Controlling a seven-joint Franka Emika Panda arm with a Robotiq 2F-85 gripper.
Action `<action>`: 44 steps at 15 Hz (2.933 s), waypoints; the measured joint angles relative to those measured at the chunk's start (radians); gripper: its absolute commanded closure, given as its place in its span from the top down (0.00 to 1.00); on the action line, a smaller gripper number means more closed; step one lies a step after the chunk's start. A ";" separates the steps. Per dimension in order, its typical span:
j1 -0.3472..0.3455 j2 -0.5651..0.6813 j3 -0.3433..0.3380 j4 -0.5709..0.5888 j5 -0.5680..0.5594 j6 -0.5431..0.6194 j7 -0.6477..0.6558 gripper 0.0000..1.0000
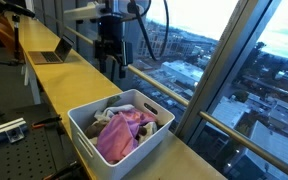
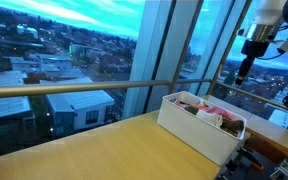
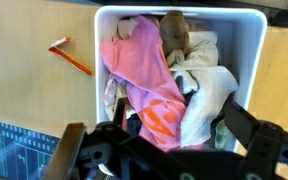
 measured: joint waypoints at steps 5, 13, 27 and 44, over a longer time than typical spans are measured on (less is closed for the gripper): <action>-0.008 0.132 -0.041 -0.056 0.004 0.218 -0.047 1.00; -0.022 0.419 -0.057 -0.013 0.082 0.421 -0.166 1.00; -0.052 0.683 -0.012 0.181 0.136 0.319 -0.260 0.13; 0.114 -0.033 0.095 0.134 0.178 -0.032 -0.214 0.02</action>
